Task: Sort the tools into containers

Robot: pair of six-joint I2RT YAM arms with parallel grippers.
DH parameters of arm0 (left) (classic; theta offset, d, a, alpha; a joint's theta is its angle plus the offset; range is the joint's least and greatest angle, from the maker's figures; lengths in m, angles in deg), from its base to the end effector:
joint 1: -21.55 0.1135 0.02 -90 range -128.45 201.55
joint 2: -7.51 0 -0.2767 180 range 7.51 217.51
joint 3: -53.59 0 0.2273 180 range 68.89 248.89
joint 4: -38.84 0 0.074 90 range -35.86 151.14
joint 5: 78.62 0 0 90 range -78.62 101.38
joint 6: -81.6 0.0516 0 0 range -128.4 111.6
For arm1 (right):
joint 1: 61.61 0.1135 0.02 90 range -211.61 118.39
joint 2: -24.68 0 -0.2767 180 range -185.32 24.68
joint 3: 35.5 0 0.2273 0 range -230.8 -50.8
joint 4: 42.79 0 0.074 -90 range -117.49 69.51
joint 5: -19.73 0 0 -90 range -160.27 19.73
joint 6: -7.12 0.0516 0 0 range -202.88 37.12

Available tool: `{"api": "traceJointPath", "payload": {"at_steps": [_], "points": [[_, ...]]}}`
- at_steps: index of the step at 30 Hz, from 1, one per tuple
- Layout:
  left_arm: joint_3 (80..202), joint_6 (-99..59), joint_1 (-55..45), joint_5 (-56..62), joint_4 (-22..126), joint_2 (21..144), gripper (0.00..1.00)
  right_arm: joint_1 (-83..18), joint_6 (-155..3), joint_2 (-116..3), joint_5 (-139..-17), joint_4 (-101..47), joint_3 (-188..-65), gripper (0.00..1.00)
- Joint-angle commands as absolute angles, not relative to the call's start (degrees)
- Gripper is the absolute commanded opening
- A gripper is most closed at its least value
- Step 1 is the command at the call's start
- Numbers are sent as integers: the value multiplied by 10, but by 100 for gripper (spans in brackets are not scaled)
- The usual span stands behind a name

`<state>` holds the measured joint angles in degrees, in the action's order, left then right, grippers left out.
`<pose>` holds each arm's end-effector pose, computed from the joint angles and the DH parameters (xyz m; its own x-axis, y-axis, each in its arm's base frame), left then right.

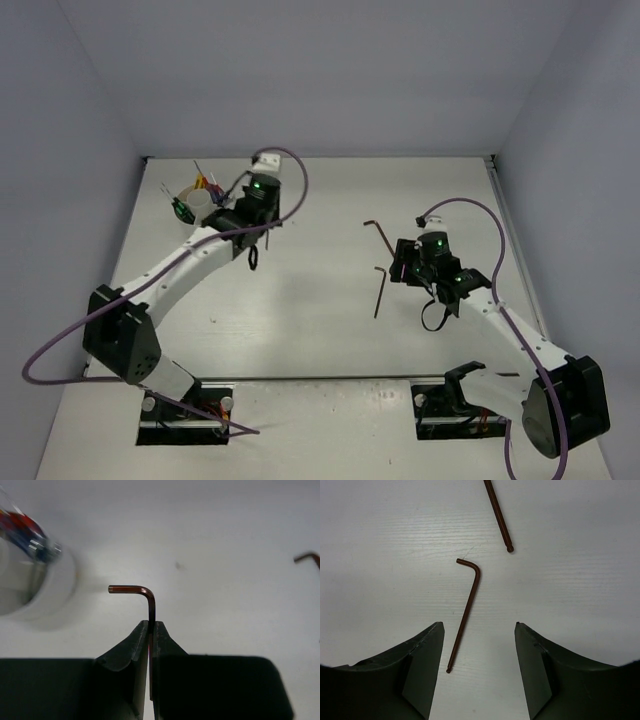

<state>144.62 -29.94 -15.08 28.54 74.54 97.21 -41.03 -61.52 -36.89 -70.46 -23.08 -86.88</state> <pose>0.2880 -0.1952 0.3259 -0.5590 -0.0216 -0.8289 0.1822 0.9720 -0.1481 0.2067 0.0778 0.2540 -0.5636 0.1774 -0.8067 -0.1599 0.9348 0.3173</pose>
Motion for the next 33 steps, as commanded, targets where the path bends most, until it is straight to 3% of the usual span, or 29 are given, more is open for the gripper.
{"api": "traceJointPath", "payload": {"at_steps": [1, 15, 33], "points": [[1411, -207, -58, 301, 594, 901, 0, -414, -619, -380, -698, -267, -885, 55], [1486, -154, 166, 186, 432, 1007, 0, -414, -622, -427, -705, -270, -905, 54], [1465, -141, 206, 174, 322, 1095, 0, -414, -622, -476, -705, -297, -903, 54]]}}
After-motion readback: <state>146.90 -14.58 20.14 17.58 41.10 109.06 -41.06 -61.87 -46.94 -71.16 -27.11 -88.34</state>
